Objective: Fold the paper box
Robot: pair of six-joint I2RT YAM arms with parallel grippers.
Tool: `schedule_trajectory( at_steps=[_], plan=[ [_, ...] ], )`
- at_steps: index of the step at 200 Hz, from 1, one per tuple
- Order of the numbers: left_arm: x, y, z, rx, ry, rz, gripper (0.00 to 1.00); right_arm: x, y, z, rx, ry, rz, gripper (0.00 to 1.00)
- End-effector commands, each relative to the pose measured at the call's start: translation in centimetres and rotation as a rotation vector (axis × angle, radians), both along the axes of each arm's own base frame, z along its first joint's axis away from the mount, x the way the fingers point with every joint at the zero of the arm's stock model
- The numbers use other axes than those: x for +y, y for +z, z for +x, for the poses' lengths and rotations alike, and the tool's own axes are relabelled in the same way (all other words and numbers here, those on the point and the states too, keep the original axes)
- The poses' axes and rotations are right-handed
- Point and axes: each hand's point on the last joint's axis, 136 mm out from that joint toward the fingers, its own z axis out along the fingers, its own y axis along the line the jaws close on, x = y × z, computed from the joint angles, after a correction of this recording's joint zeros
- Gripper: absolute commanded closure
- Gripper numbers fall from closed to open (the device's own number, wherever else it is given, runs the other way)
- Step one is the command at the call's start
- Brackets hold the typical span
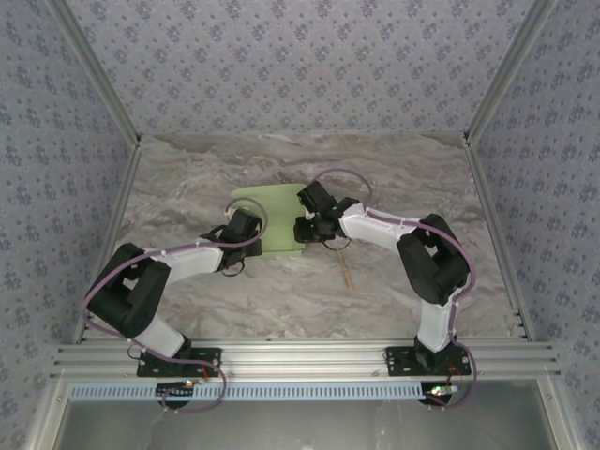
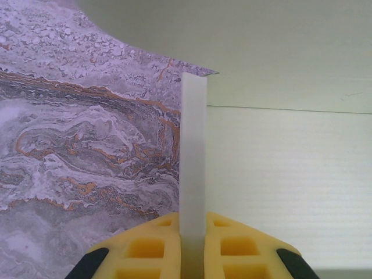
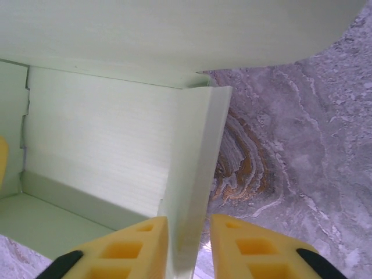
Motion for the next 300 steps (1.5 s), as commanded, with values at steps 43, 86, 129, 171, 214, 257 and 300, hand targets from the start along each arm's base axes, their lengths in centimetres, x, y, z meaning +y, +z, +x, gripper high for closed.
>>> schedule_trajectory(
  at_steps=[43, 86, 129, 171, 214, 257, 300],
  plan=[
    [0.0, 0.8, 0.2, -0.016, -0.005, 0.006, 0.94, 0.4, -1.4, -0.2, 0.022, 0.007, -0.040, 0.77],
    [-0.6, 1.0, 0.2, -0.020, -0.015, -0.013, 0.94, 0.4, -1.9, -0.2, 0.007, -0.003, -0.150, 0.81],
    [-1.6, 1.0, 0.1, -0.024, -0.025, -0.046, 0.94, 0.9, -2.1, -0.4, -0.040, -0.020, -0.295, 0.82],
    [-2.0, 1.4, -0.2, -0.034, -0.025, -0.082, 0.95, 0.9, -2.1, -0.4, -0.061, -0.014, -0.415, 0.84],
    [-2.2, 2.3, -0.4, -0.058, -0.017, -0.126, 0.95, -0.4, -1.7, 0.3, -0.096, -0.002, -0.575, 0.84],
    [-2.3, 1.9, -0.3, -0.053, -0.012, -0.131, 0.95, -0.2, -1.7, 0.2, -0.101, 0.016, -0.642, 0.84],
    [-2.1, 1.0, -0.3, -0.043, -0.004, -0.124, 0.95, -0.9, -2.3, 0.4, -0.118, 0.029, -0.746, 0.84]
  ],
)
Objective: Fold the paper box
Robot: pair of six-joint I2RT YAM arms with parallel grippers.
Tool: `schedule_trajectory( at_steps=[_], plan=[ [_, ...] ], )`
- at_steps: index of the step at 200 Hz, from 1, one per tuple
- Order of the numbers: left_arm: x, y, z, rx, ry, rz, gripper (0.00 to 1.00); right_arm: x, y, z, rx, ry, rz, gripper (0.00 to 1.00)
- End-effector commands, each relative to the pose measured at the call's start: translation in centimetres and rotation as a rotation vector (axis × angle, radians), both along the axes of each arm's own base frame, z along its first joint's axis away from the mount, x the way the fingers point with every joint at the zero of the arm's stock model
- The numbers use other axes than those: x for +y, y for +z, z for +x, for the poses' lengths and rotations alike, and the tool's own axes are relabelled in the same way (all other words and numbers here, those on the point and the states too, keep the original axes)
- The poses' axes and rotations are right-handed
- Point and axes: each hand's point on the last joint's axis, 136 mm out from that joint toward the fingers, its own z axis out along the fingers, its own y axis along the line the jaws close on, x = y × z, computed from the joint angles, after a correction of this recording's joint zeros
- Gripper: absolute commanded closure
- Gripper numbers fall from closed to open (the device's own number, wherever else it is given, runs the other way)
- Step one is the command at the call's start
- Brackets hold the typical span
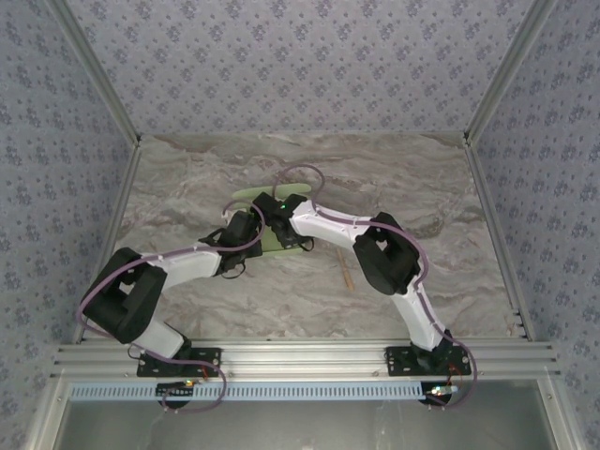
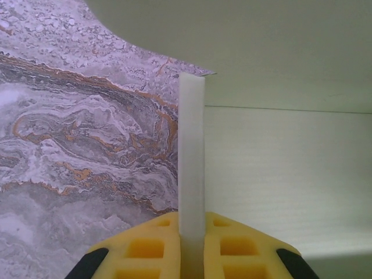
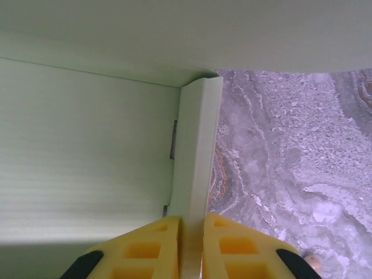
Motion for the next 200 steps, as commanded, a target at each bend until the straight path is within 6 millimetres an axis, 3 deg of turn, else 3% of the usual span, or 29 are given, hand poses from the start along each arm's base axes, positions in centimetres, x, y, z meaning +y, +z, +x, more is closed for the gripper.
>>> schedule_trajectory(
  at_steps=[1, 66, 89, 115, 200],
  plan=[
    [-1.8, 0.6, 0.2, -0.027, -0.046, -0.057, 0.95, -1.5, -1.2, -0.1, 0.005, 0.024, -0.149, 0.84],
    [-1.9, -0.1, 0.1, -0.014, -0.047, -0.051, 0.95, 1.1, -4.0, -1.1, 0.099, 0.061, 0.041, 0.84],
    [-1.8, 0.0, 0.1, -0.016, -0.048, -0.048, 0.95, 0.8, -4.5, -1.2, 0.124, 0.056, 0.054, 0.84],
    [-1.7, 0.2, 0.1, -0.019, -0.047, -0.045, 0.95, -0.4, -3.6, -0.6, 0.100, 0.059, 0.009, 0.83],
    [-1.2, -0.2, 0.2, -0.013, -0.043, -0.002, 0.95, 0.2, 0.8, 0.7, 0.059, 0.043, 0.164, 0.72]
  ],
)
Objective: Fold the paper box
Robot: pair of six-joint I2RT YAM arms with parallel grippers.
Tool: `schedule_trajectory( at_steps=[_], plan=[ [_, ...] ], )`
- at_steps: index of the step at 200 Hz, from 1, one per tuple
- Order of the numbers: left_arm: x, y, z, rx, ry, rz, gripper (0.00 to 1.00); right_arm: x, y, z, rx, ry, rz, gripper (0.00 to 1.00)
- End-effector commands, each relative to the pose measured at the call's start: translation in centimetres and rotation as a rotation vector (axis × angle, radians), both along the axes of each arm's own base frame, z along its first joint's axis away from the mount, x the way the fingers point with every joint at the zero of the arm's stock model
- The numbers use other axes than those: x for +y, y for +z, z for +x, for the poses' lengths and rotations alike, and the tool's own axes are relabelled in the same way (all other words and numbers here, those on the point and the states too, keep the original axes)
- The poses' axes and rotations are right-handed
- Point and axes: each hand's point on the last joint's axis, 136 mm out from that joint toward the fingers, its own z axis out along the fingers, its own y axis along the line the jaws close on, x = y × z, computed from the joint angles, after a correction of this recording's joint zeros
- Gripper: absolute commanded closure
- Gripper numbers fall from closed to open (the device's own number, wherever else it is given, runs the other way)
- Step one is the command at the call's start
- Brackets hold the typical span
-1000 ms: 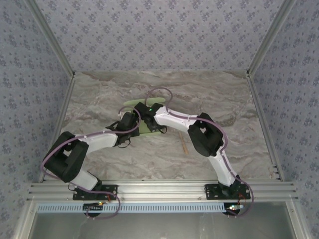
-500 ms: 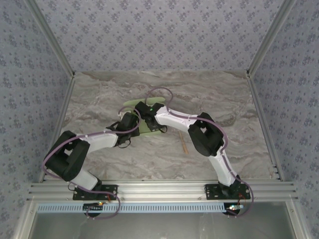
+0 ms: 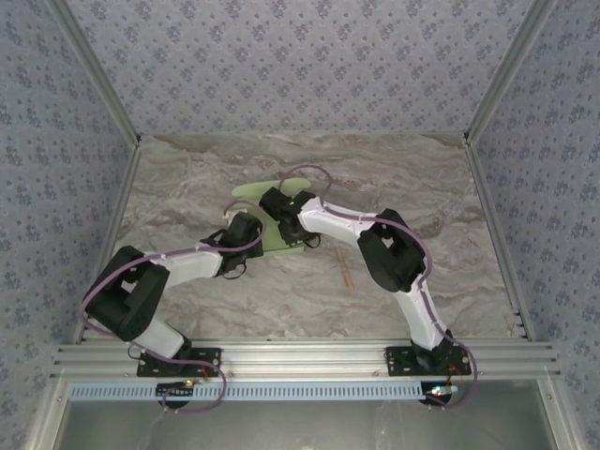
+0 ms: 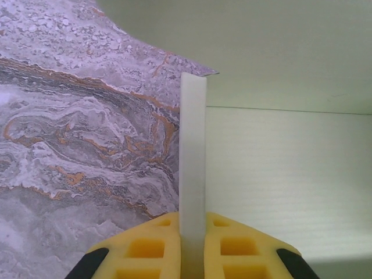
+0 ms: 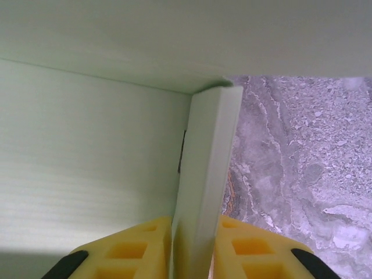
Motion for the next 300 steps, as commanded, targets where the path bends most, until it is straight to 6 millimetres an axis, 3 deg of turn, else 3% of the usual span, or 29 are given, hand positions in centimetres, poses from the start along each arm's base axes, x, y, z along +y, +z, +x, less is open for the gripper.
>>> schedule_trajectory(
  at_steps=[1, 49, 114, 161, 197, 300],
  plan=[
    [-1.0, 0.1, 0.0, -0.001, -0.040, -0.003, 0.95, 0.5, 1.7, 0.0, -0.003, 0.015, 0.067, 0.72],
    [-1.0, -0.3, 0.1, 0.008, -0.043, 0.007, 0.95, 0.9, 2.0, 0.4, 0.007, 0.002, 0.123, 0.65],
    [-1.0, -0.4, 0.2, 0.014, -0.046, 0.019, 0.95, 0.8, 3.0, 0.8, 0.019, -0.021, 0.214, 0.46],
    [-1.0, -0.6, 0.2, 0.020, -0.047, 0.027, 0.95, 0.2, 3.9, 0.4, 0.022, -0.029, 0.266, 0.42],
    [-0.9, -0.5, 0.3, 0.017, -0.047, 0.032, 0.95, -0.7, 4.2, -0.7, 0.062, -0.032, 0.355, 0.43],
    [-1.0, -0.5, 0.4, 0.017, -0.047, 0.036, 0.95, -1.3, 4.0, -1.2, 0.174, 0.010, 0.697, 0.58]
  ],
)
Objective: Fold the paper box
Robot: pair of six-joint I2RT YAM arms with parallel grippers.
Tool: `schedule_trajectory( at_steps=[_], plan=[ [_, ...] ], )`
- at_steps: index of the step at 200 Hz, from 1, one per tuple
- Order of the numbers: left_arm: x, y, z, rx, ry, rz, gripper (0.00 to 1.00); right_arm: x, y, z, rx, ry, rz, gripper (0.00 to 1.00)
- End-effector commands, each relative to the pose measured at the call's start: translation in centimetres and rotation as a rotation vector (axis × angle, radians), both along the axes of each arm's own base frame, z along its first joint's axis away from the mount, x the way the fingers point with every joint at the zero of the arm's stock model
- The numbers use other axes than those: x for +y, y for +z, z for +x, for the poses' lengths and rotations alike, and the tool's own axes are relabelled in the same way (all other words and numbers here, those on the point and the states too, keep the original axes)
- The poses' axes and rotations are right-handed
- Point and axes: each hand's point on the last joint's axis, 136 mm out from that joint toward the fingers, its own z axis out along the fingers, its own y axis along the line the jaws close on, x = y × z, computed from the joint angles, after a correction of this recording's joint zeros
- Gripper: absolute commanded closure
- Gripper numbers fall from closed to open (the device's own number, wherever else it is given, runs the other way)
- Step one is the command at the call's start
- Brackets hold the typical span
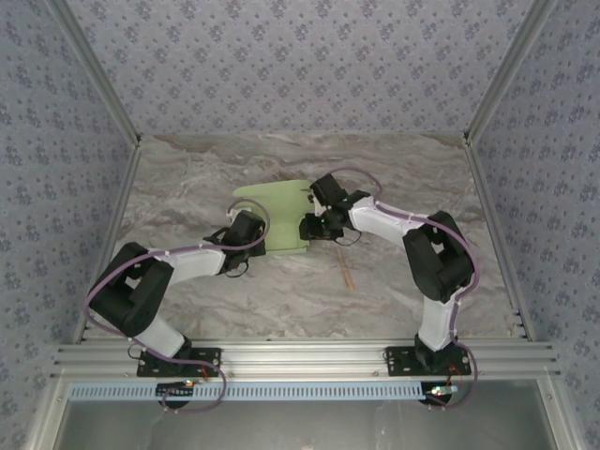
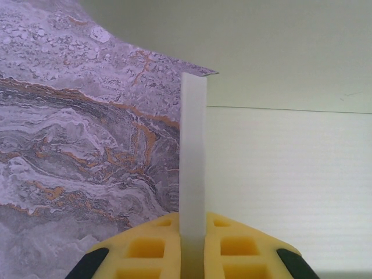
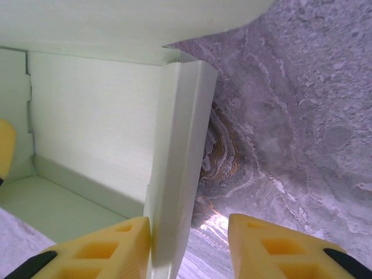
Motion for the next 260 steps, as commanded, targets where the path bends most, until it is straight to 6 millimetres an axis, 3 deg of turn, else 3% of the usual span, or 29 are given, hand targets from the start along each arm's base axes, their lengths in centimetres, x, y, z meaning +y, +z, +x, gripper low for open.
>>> schedule_trajectory(
  at_steps=[1, 23, 27, 44, 128, 175, 260],
  plan=[
    [-0.2, -0.4, -0.1, 0.022, -0.018, 0.023, 0.95, 1.0, 1.9, 0.0, -0.007, 0.035, 0.144, 0.58],
    [-0.2, -0.4, -0.2, 0.024, -0.018, 0.025, 0.95, 1.2, 2.4, 0.3, -0.005, 0.037, 0.207, 0.53],
    [-0.2, -0.4, -0.1, 0.023, -0.018, 0.026, 0.95, 0.7, 1.5, -0.3, 0.021, 0.033, 0.200, 0.53],
    [-0.2, -0.4, -0.2, 0.024, -0.019, 0.028, 0.95, 0.4, 1.5, -0.3, 0.023, 0.027, 0.230, 0.51],
    [-0.1, -0.5, -0.3, 0.026, -0.016, 0.030, 0.96, 0.2, 1.8, 0.0, 0.042, 0.006, 0.363, 0.51],
    [-0.1, -0.6, -0.3, 0.028, -0.016, 0.032, 0.96, 0.4, 1.2, 0.1, 0.054, 0.004, 0.397, 0.66],
    [-0.2, -0.5, -0.3, 0.027, -0.019, 0.027, 0.95, 0.9, -0.3, 0.2, 0.077, 0.003, 0.403, 0.76]
  ],
)
